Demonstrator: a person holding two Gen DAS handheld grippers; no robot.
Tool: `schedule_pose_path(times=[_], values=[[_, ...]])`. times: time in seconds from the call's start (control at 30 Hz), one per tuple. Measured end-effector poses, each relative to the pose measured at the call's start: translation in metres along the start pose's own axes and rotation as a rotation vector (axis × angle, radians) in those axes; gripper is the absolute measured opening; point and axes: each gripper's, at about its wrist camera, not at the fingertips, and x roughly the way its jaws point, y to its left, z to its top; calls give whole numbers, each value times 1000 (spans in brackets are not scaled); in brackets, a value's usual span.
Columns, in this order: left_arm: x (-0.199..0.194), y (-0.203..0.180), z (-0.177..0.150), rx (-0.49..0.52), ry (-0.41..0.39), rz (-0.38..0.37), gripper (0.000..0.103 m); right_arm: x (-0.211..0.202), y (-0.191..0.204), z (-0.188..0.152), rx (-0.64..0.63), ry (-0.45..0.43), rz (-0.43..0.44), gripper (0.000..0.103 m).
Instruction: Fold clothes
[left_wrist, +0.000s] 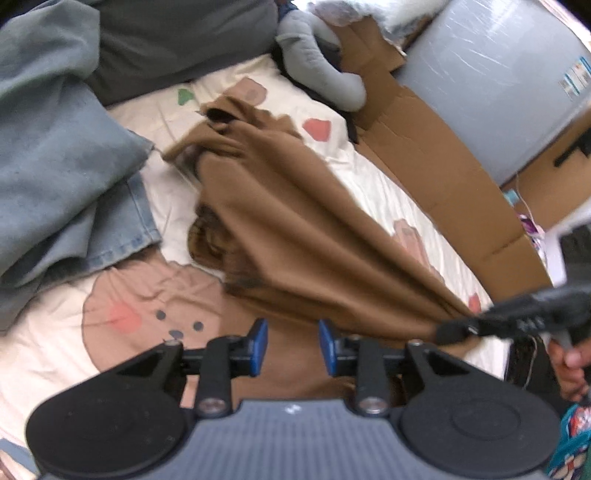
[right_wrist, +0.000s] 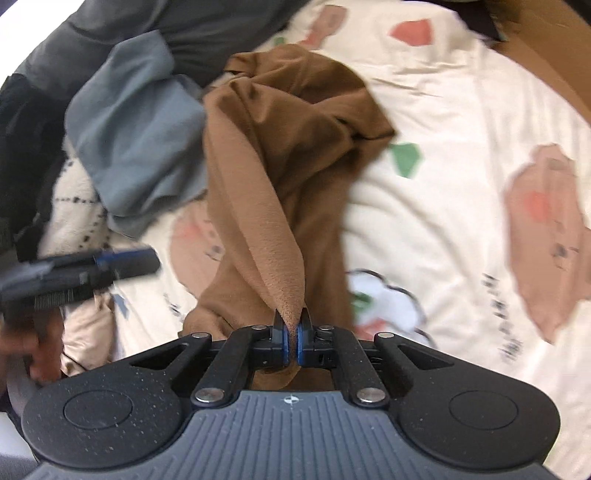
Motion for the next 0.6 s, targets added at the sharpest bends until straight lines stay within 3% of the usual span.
schedule_pose_path(times=[0.3, 0.37, 0.43, 0.6], values=[[29, -5, 25, 6, -34, 34, 43, -28, -33, -37, 53, 3, -55, 2], [38, -9, 34, 23, -52, 39, 60, -33, -42, -48, 61, 9, -64, 2], [48, -17, 40, 50, -74, 41, 68, -38, -51, -59, 70, 12, -74, 2], [76, -33, 50, 83, -82, 44, 68, -45, -74, -91, 138, 2, -82, 2]])
